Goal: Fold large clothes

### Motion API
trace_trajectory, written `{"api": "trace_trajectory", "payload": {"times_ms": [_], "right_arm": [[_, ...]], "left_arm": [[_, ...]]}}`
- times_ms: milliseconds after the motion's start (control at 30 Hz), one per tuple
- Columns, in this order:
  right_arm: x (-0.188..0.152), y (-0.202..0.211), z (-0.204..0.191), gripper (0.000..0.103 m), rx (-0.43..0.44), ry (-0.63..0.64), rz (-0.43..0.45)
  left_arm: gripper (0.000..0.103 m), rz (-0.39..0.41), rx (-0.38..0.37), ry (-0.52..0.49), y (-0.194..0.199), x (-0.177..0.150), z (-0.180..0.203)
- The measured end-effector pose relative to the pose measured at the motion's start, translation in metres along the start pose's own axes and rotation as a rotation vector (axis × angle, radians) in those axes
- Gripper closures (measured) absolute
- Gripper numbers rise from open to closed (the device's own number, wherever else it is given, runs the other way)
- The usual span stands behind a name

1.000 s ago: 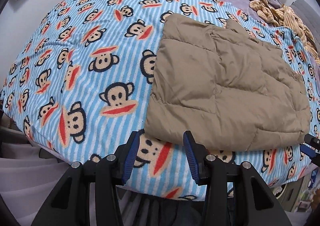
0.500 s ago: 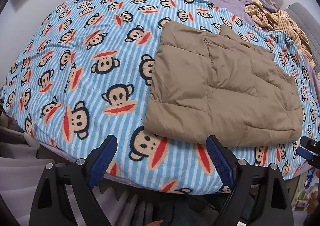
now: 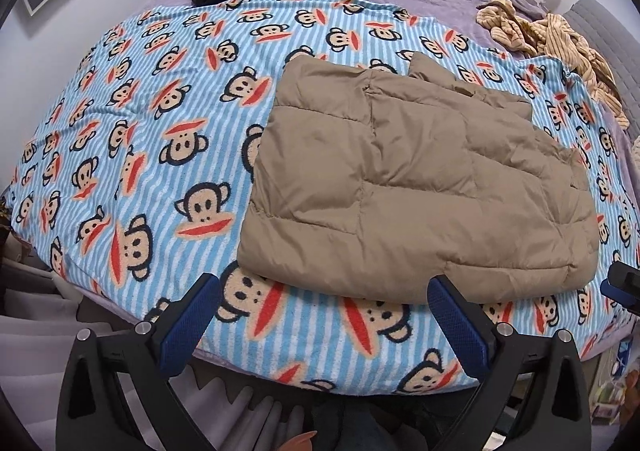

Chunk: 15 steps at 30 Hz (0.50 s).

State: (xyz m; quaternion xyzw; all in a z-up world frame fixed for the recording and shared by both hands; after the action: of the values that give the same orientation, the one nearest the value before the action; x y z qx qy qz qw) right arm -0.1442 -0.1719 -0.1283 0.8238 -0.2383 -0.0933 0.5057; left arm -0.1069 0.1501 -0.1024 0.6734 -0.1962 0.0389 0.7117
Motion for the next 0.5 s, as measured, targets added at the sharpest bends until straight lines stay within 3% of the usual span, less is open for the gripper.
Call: {"api": "trace_trajectory", "payload": {"times_ms": [300,500], "right_arm": [[0.021,0.013,-0.002,0.0,-0.024,0.11,-0.034],[0.026,0.008,-0.008,0.0,-0.045,0.169,-0.145]], "left_arm": [[0.0,0.008,-0.016,0.093,0.002,0.003,0.023],[0.0,0.023,-0.062,0.205,0.001,0.001,0.021]]}}
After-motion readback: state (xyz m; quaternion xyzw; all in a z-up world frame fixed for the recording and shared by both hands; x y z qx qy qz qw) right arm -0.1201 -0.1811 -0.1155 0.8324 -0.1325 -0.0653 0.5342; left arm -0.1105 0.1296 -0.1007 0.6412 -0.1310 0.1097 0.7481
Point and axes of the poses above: each gripper's, at about its wrist camera, not at the fingertips, and y roughly against the way its jaws point, z to its right, x to its top, the point moved 6 cm from there along -y, roughly the way its jaws point, and after that the axes turned 7 degrees about -y, right-handed, at the moved point
